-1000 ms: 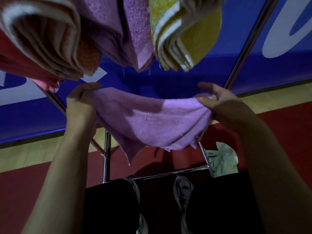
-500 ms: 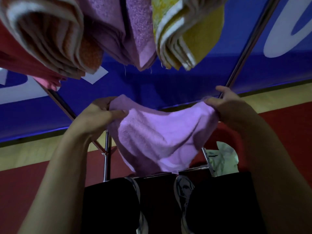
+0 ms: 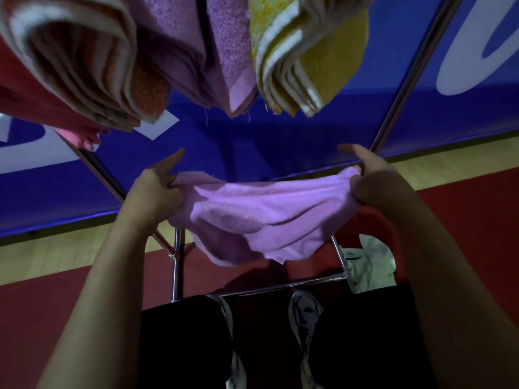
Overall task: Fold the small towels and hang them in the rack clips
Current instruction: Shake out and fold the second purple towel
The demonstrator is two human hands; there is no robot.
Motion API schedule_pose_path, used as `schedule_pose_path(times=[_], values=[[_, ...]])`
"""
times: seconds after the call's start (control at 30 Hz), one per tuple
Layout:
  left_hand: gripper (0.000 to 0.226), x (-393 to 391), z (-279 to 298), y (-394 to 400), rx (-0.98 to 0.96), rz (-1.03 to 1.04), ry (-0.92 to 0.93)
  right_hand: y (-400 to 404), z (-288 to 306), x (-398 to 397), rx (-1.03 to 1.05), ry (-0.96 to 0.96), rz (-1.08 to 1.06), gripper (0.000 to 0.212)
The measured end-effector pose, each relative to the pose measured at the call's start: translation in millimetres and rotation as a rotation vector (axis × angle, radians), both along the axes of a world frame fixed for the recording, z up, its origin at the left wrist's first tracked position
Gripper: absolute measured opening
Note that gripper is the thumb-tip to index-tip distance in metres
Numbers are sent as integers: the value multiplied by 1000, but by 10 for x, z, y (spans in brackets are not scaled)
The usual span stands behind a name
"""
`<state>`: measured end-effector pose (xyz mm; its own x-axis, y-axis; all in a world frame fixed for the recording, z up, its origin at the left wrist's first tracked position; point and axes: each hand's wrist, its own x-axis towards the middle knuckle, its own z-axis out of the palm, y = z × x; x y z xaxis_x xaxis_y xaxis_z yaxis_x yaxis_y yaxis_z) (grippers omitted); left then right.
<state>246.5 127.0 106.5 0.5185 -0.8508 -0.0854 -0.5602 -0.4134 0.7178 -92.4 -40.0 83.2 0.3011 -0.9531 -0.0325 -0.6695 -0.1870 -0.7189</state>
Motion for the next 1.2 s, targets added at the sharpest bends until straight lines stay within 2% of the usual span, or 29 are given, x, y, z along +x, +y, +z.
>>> schedule_pose_path(times=[0.13, 0.2, 0.27, 0.3, 0.4, 0.47, 0.53, 0.6, 0.67, 0.7, 0.73, 0.8, 0.87, 0.93, 1.03, 1.13, 1.2], values=[[76, -94, 39, -19, -109, -18, -13, -50, -42, 13, -11, -20, -58, 54], [76, -159, 69, -21, -217, -51, -14, -47, -80, 14, 30, 157, -44, 49], [73, -244, 125, -33, -321, -104, -91, 15, -141, 37, 98, 387, 56, 46], [73, -299, 153, -44, -357, -169, -151, 39, -164, 64, 93, 427, 112, 50], [71, -536, 207, -75, -318, -422, -205, 142, -62, 206, -36, 237, 240, 77], [55, -691, 188, -104, -243, -546, -211, 244, 66, 364, -154, 103, 413, 96], [42, -784, 147, -129, -199, -600, -206, 406, 115, 567, -185, 70, 582, 101], [40, -820, 137, -133, -203, -625, -185, 541, 56, 723, -144, 81, 699, 83], [46, -811, 147, -120, -227, -634, -156, 610, -26, 809, -125, 129, 724, 41], [51, -797, 154, -110, -237, -623, -134, 614, -53, 819, -121, 136, 702, 29], [55, -788, 169, -94, -245, -604, -111, 606, -67, 821, -123, 135, 669, 24], [55, -769, 188, -69, -283, -569, -93, 589, -61, 818, -158, 114, 603, 27], [56, -737, 170, -80, -345, -529, -158, 603, -18, 800, -167, 90, 583, 33], [58, -659, 101, -134, -360, -459, -268, 623, 69, 771, -101, 33, 601, 36], [51, -552, -54, -186, -197, -374, -340, 720, 231, 762, 138, -186, 667, 34], [41, -557, -116, -173, -100, -328, -301, 863, 297, 788, 465, -371, 793, 27], [45, -557, -81, -172, -109, -287, -176, 947, 294, 832, 624, -282, 885, 24]])
